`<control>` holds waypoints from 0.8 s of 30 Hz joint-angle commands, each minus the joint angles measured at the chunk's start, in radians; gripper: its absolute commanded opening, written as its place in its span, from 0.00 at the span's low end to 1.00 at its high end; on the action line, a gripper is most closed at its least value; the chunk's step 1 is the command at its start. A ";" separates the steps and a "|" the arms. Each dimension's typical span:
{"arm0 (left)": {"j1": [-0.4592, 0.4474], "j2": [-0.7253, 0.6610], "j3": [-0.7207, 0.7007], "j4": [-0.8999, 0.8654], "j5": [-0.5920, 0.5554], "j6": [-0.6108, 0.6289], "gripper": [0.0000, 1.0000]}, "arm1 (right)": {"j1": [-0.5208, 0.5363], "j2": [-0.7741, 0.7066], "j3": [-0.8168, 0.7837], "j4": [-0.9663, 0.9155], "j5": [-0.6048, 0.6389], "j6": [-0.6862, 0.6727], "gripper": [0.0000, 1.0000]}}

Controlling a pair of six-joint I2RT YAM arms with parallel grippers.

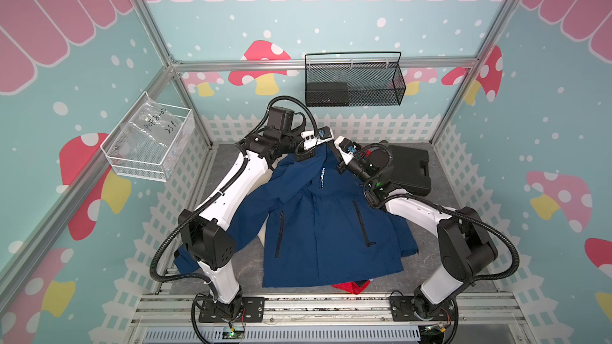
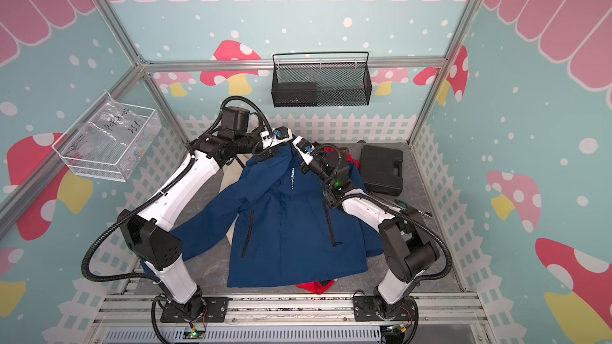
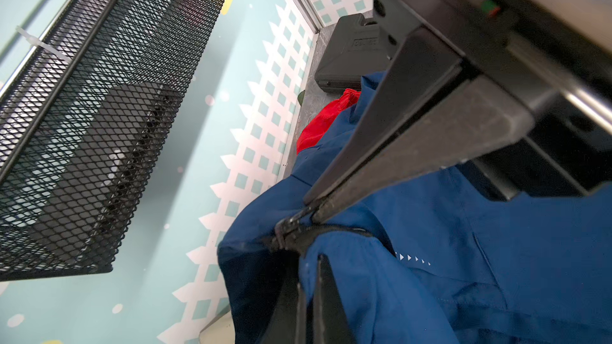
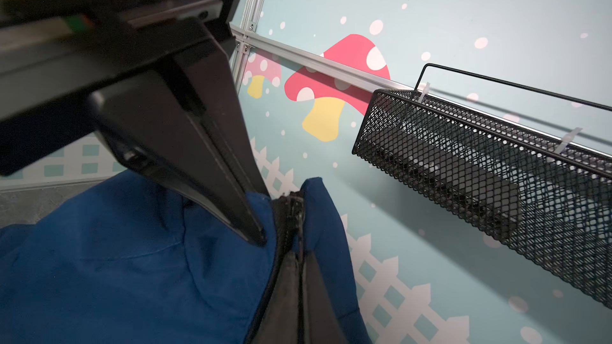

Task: Unzip the jacket
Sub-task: Unzip the zipper on the jacket.

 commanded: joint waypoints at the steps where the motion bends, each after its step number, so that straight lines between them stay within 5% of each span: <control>1: 0.002 0.031 0.063 0.008 0.014 -0.049 0.00 | 0.000 -0.013 -0.010 0.020 0.063 -0.058 0.00; 9: 0.067 0.103 0.256 0.005 0.155 -0.185 0.00 | 0.009 0.029 -0.003 -0.006 0.183 -0.125 0.00; 18: 0.093 0.073 0.249 -0.044 0.322 -0.211 0.00 | 0.037 0.110 0.112 -0.142 0.259 -0.136 0.00; 24: 0.117 0.066 0.277 -0.047 0.336 -0.235 0.00 | 0.055 0.141 0.165 -0.227 0.346 -0.128 0.00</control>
